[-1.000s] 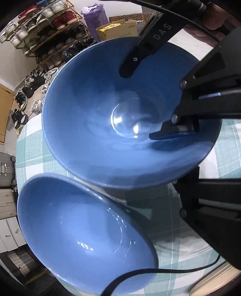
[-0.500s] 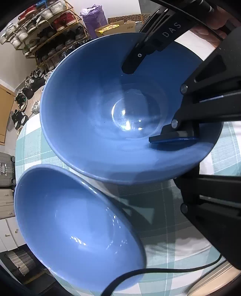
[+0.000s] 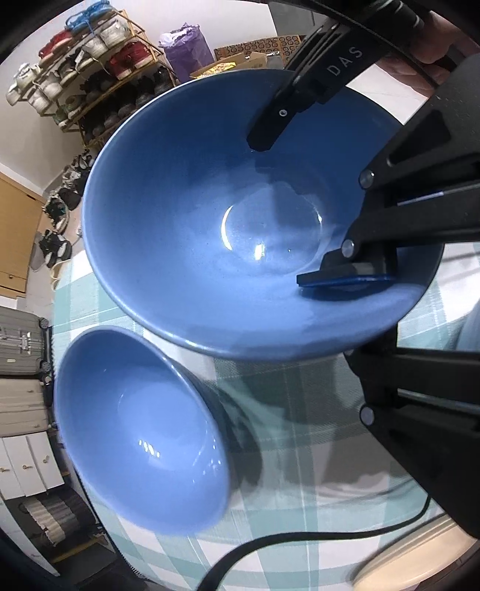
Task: Organize plates and bowls
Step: 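Lift the held bowl with both grippers and carry it over the set-down bowl, then lower the held bowl with both grippers into the set-down bowl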
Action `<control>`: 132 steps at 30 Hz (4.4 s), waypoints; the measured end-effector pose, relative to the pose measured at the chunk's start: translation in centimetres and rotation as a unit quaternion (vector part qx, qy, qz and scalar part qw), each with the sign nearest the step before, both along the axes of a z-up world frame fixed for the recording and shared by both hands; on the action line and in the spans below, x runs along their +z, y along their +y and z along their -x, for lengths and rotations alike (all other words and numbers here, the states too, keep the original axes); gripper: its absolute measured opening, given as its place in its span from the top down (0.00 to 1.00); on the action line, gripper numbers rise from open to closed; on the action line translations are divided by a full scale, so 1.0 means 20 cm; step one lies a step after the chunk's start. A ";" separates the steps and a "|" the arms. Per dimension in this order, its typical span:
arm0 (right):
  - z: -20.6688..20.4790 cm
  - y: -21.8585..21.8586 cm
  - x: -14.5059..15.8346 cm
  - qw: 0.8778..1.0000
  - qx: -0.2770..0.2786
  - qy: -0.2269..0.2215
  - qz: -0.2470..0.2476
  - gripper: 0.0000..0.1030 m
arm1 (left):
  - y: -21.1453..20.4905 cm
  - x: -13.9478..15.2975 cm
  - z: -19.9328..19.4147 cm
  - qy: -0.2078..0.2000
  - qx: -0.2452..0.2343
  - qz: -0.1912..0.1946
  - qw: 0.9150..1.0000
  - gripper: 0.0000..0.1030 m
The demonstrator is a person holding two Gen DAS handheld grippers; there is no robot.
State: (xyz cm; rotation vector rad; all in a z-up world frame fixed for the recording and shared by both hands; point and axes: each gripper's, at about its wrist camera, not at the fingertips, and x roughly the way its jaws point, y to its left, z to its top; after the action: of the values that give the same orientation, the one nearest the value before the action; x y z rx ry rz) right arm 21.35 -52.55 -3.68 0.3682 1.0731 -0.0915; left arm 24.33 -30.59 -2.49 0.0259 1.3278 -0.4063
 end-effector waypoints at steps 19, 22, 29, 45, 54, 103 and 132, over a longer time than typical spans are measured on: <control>0.42 0.36 0.39 0.999 0.023 -0.030 0.013 0.95 | 0.36 0.36 0.36 -0.049 0.023 0.022 0.998 0.94; 0.48 0.44 0.44 0.999 0.033 -0.031 0.021 0.95 | 0.45 0.39 0.44 -0.052 0.031 0.030 0.998 0.94; 0.64 0.67 0.56 0.997 0.051 -0.035 0.037 0.95 | 0.64 0.46 0.58 -0.061 0.051 0.040 0.996 0.94; 1.00 1.02 0.56 0.996 0.076 -0.042 0.010 0.95 | 0.98 0.45 0.92 -0.080 0.085 0.041 0.992 0.94; 1.06 1.04 0.43 0.996 0.082 -0.023 -0.002 0.95 | 1.02 0.30 0.97 -0.055 0.086 0.040 0.994 0.94; 0.86 0.89 0.04 0.993 0.075 0.086 -0.008 0.94 | 0.95 0.07 0.77 -0.006 0.065 0.021 0.998 0.92; 0.83 0.95 0.03 0.988 0.090 0.123 0.030 0.91 | 1.05 0.06 0.75 -0.003 0.081 0.028 0.996 0.90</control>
State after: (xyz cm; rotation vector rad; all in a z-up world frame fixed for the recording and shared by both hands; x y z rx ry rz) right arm 4.66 -33.62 -3.11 0.2079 1.3409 -0.0083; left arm 9.36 -9.53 -1.20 -0.1266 1.3013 -0.3039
